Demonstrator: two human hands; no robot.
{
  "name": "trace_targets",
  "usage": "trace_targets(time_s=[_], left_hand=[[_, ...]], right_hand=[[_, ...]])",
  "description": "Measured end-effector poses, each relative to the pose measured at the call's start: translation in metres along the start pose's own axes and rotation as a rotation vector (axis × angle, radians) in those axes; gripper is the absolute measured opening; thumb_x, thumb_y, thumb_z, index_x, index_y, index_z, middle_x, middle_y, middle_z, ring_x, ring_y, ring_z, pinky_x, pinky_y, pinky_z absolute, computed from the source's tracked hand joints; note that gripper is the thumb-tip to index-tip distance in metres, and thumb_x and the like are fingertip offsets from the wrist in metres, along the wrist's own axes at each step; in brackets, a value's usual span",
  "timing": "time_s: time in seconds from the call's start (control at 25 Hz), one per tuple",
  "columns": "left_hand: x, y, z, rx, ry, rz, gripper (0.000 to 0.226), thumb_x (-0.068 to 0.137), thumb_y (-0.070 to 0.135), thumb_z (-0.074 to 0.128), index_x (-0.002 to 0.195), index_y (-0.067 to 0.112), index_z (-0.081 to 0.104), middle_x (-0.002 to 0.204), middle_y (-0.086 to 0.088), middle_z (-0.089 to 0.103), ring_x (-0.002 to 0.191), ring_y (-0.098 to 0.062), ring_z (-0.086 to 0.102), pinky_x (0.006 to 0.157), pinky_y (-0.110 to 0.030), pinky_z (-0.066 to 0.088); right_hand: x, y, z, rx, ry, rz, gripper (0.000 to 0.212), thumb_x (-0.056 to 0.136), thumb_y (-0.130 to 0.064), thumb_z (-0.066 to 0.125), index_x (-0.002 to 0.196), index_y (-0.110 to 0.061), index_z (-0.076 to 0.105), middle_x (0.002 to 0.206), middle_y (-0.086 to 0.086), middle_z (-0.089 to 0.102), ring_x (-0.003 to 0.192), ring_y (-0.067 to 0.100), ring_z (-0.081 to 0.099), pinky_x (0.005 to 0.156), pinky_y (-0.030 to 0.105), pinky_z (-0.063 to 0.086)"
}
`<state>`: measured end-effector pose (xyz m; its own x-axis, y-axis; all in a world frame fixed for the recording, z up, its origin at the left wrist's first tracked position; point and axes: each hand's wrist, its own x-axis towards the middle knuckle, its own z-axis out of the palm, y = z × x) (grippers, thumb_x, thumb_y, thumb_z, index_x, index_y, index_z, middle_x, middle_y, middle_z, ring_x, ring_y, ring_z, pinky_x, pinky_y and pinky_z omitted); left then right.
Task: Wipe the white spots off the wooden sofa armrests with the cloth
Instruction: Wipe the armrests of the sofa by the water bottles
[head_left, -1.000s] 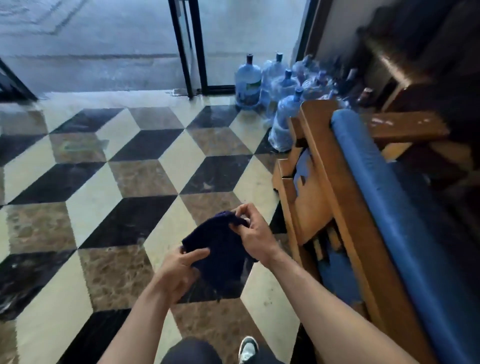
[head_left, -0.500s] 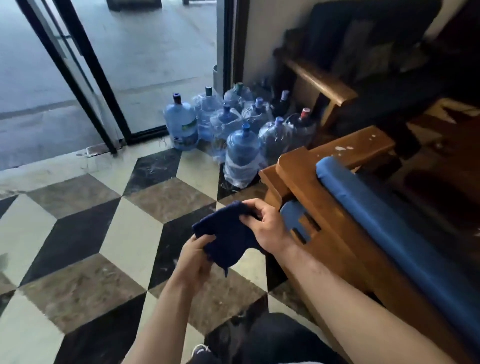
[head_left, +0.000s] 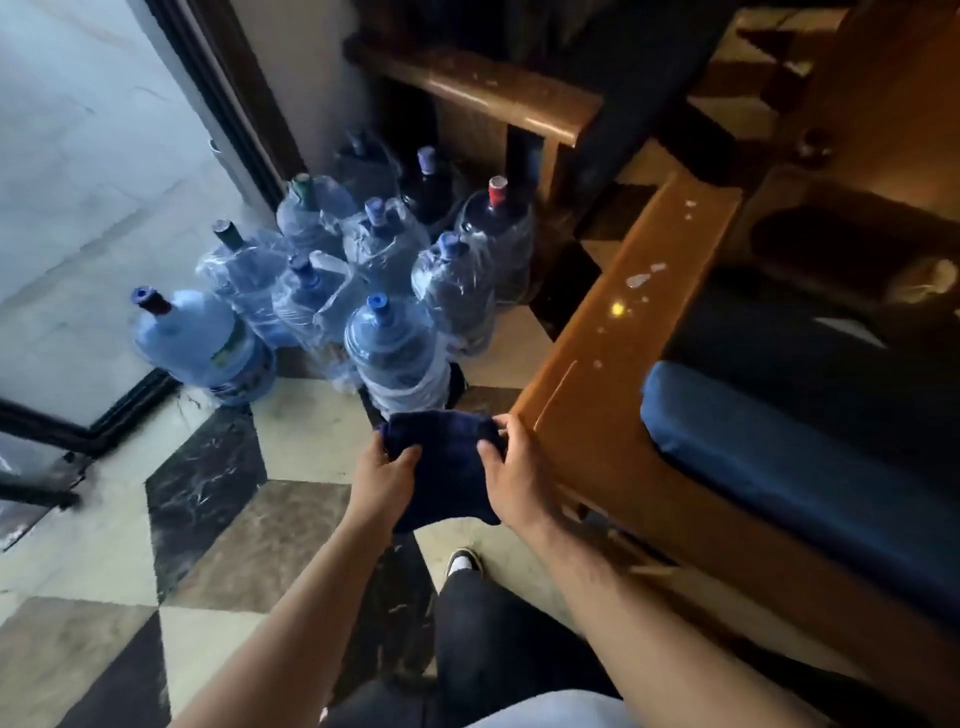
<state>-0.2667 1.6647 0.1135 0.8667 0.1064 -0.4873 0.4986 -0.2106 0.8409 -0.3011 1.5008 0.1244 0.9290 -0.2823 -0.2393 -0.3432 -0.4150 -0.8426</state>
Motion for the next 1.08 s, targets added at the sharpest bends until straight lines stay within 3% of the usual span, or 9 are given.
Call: trace_targets(time_s=[0.12,0.28,0.4,0.6,0.68,0.76,0.88,1.0,1.08], left_hand=[[0.076,0.014,0.028,0.149,-0.141,-0.087,0.035,0.088,0.011,0.073,0.121,0.011,0.060,0.116,-0.016,0.072,0.111,-0.036,0.069,0.099,-0.055,0.054],[0.145,0.024,0.082,0.292,-0.357,-0.088,0.042,0.075,0.009,0.085,0.111,0.019,0.066,0.097,0.000,0.077,0.091,-0.014,0.074,0.070,-0.018,0.057],[0.192,0.017,0.129,0.345,-0.526,-0.086,0.039,0.074,0.018,0.088,0.105,0.028,0.066,0.096,0.000,0.079,0.082,-0.007,0.075,0.066,-0.020,0.057],[0.246,0.007,0.192,0.479,-0.702,-0.072,0.052,0.070,0.033,0.091,0.111,0.023,0.060,0.101,0.003,0.077,0.088,-0.015,0.076,0.068,-0.034,0.063],[0.255,0.010,0.202,0.490,-0.742,-0.056,0.054,0.066,0.035,0.093,0.108,0.026,0.059,0.101,0.006,0.077,0.089,-0.009,0.075,0.073,-0.032,0.063],[0.262,0.012,0.209,0.481,-0.804,-0.041,0.046,0.071,0.035,0.091,0.105,0.027,0.062,0.093,0.008,0.078,0.085,-0.004,0.075,0.067,-0.019,0.060],[0.272,0.019,0.210,0.400,-0.852,-0.164,0.012,0.093,0.035,0.071,0.100,0.024,0.069,0.090,0.001,0.080,0.086,-0.017,0.077,0.066,-0.024,0.060],[0.286,0.021,0.214,0.425,-0.903,-0.286,0.015,0.101,0.032,0.061,0.095,0.024,0.072,0.088,0.000,0.081,0.083,-0.017,0.076,0.070,-0.031,0.062],[0.292,0.023,0.218,0.449,-0.958,-0.270,0.013,0.102,0.028,0.059,0.098,0.025,0.071,0.083,0.005,0.080,0.079,-0.011,0.075,0.066,-0.022,0.058]], right_hand=[[0.047,-0.007,0.013,-0.171,0.170,0.104,0.036,0.101,-0.015,0.059,0.136,-0.015,0.053,0.128,0.011,0.065,0.112,0.028,0.066,0.090,0.035,0.051],[0.086,-0.007,0.036,-0.250,0.332,0.190,0.077,0.082,0.011,0.064,0.149,-0.025,0.049,0.132,0.010,0.055,0.121,0.031,0.058,0.099,0.042,0.054],[0.125,0.009,0.049,-0.229,0.488,0.361,0.083,0.071,0.017,0.069,0.140,-0.030,0.060,0.126,0.005,0.053,0.113,0.025,0.060,0.095,0.043,0.056],[0.186,0.041,0.054,-0.240,0.802,0.554,0.082,0.075,0.018,0.070,0.145,-0.022,0.059,0.141,0.011,0.050,0.127,0.027,0.056,0.106,0.039,0.052],[0.201,0.044,0.054,-0.285,0.938,0.617,0.063,0.085,0.011,0.067,0.141,-0.018,0.062,0.149,0.013,0.046,0.139,0.030,0.048,0.113,0.041,0.046],[0.202,0.045,0.068,-0.407,0.999,0.618,0.038,0.104,-0.011,0.051,0.140,-0.015,0.062,0.157,0.013,0.043,0.150,0.033,0.037,0.124,0.037,0.030],[0.197,0.043,0.099,-0.454,0.888,0.607,0.053,0.111,-0.039,0.024,0.144,-0.013,0.058,0.163,0.011,0.038,0.155,0.033,0.028,0.129,0.039,0.016],[0.211,0.058,0.109,-0.425,0.773,0.893,0.068,0.104,-0.054,0.035,0.158,-0.014,0.036,0.170,0.010,0.018,0.158,0.036,0.014,0.126,0.053,0.020],[0.230,0.071,0.102,-0.473,0.761,1.029,0.083,0.098,-0.066,0.037,0.163,-0.017,0.023,0.171,0.016,0.012,0.158,0.040,0.010,0.126,0.056,0.017]])
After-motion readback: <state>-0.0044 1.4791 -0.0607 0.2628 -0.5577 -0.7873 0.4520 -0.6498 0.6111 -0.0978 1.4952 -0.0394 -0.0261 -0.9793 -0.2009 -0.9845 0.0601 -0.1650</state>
